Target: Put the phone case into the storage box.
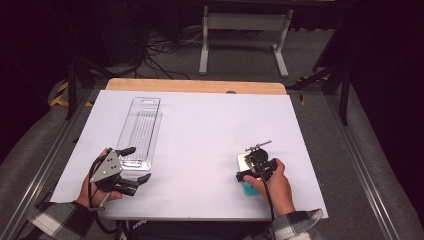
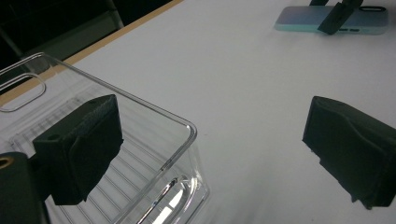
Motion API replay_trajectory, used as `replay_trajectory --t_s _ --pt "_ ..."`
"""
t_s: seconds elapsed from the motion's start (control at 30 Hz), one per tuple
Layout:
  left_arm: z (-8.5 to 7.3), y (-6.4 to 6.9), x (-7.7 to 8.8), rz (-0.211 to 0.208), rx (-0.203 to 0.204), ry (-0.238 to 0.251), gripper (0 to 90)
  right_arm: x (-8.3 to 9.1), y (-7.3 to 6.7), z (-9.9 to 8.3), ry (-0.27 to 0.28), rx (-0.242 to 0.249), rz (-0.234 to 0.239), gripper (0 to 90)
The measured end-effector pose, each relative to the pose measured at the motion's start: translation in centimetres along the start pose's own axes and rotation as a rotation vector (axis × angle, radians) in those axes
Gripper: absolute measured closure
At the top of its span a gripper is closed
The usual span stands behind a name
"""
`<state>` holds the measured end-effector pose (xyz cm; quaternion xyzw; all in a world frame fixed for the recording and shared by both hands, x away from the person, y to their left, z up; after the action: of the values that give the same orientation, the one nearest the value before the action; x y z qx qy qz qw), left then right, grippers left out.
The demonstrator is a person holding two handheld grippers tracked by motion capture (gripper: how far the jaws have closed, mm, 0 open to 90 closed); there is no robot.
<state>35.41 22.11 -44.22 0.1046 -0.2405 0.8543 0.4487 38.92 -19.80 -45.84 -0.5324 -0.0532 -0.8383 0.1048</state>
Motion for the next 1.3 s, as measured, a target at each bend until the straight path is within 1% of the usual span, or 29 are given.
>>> replay_trajectory --t_s 0.2,0.33,0.6,0.7,0.73,0.87,1.0,1.03,1.1,1.17,1.2,1.27,1.3 --pt "0.0 0.0 0.0 -0.001 -0.001 0.0 5.0 0.1 0.0 -0.1 0.009 -0.013 0.003 8.5" --pt "0.0 0.0 0.0 -0.002 -0.001 0.0 5.1 0.3 0.2 -0.2 0.029 -0.031 0.004 16.0" --pt "0.0 0.0 0.0 -0.003 -0.003 -0.001 5.1 0.4 0.3 -0.2 0.032 -0.026 0.01 16.5" --pt "0.1 0.1 0.0 -0.005 -0.006 0.0 5.1 0.4 0.3 -0.2 0.03 -0.011 0.017 16.5" --pt "0.1 0.0 0.0 -0.002 -0.011 -0.002 5.1 0.4 0.4 -0.2 0.033 -0.011 0.018 16.6" --pt "0.0 0.0 0.0 -0.002 -0.008 -0.002 5.1 0.5 0.5 -0.1 0.042 -0.01 0.027 16.6" --pt "0.1 0.1 0.0 -0.003 -0.015 -0.005 5.1 0.7 0.6 -0.1 0.052 -0.007 0.038 16.6" --pt "0.1 0.1 -0.1 -0.005 -0.009 -0.005 5.1 0.9 0.7 0.0 0.058 0.002 0.051 16.6" --pt "0.1 0.1 -0.1 -0.004 -0.011 -0.007 5.2 1.0 0.7 0.1 0.062 0.0 0.054 16.6" --pt "0.1 0.2 -0.2 -0.001 -0.015 -0.01 5.3 1.3 0.8 0.2 0.066 0.001 0.092 16.6" --pt "0.1 0.2 -0.2 -0.001 -0.015 -0.01 5.3 1.3 0.8 0.2 0.066 0.001 0.092 16.6" --pt "0.1 0.2 -0.2 0.001 -0.024 -0.014 5.3 1.5 0.8 0.3 0.064 -0.002 0.106 16.6" --pt "0.1 0.3 -0.3 0.005 -0.03 -0.016 5.4 1.7 1.0 0.4 0.074 0.001 0.121 16.6"
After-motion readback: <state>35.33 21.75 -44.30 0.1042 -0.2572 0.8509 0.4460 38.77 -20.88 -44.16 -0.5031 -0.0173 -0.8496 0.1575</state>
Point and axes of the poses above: each handheld gripper's, and its own axes: x roughly backward along the jaws, z roughly out of its top, y roughly to its right, the point moved 2 cm from there along -x, roughly forward along the jaws, and after that the axes turned 9 degrees about -x, right-handed, at the moved point
